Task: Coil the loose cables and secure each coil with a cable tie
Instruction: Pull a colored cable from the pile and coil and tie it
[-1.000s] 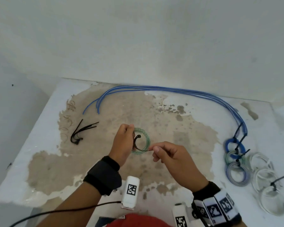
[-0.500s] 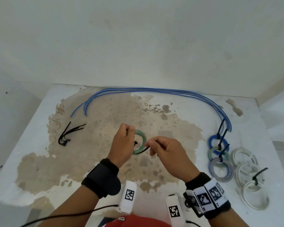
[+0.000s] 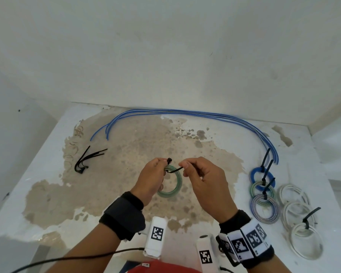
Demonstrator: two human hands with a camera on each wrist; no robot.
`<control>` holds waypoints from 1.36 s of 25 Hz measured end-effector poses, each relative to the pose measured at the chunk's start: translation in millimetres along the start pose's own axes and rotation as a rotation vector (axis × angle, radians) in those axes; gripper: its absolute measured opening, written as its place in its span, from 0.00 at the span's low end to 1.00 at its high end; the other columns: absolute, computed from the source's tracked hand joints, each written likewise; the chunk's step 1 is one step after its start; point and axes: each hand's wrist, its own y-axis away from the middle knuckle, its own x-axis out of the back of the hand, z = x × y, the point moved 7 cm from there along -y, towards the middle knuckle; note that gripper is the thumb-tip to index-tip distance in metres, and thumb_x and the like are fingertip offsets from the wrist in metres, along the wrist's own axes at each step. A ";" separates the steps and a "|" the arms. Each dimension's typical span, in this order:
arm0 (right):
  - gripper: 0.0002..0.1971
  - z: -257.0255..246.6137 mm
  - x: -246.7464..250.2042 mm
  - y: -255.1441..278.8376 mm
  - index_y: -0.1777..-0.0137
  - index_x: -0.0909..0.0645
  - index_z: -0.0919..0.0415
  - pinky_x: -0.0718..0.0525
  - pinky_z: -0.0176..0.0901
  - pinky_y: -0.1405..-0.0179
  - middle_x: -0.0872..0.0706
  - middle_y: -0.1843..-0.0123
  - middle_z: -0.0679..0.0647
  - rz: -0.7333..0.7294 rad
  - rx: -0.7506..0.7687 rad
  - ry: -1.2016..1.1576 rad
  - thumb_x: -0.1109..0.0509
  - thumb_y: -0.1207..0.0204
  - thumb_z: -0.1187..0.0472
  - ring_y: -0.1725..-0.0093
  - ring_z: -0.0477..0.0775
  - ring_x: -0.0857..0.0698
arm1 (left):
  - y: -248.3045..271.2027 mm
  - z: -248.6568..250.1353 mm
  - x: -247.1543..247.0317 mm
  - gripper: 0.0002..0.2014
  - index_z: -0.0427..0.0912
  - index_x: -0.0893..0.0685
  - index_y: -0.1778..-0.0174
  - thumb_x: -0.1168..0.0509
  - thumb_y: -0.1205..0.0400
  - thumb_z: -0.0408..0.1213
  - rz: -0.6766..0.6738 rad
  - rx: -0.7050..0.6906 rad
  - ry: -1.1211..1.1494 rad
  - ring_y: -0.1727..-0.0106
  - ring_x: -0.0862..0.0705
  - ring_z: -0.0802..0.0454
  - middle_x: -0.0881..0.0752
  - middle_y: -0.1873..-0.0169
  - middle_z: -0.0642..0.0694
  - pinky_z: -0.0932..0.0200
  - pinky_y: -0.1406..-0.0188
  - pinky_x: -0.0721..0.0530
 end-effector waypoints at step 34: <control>0.09 12.2 -19.2 5.7 0.60 0.15 0.59 0.21 0.43 0.63 0.12 0.68 0.52 -0.036 -0.618 -0.446 0.28 0.18 0.61 0.64 0.50 0.16 | 49.0 42.4 -13.2 0.10 0.44 0.20 0.55 0.43 0.09 0.36 0.077 -0.656 -0.296 0.73 0.26 0.59 0.20 0.71 0.51 0.67 0.71 0.29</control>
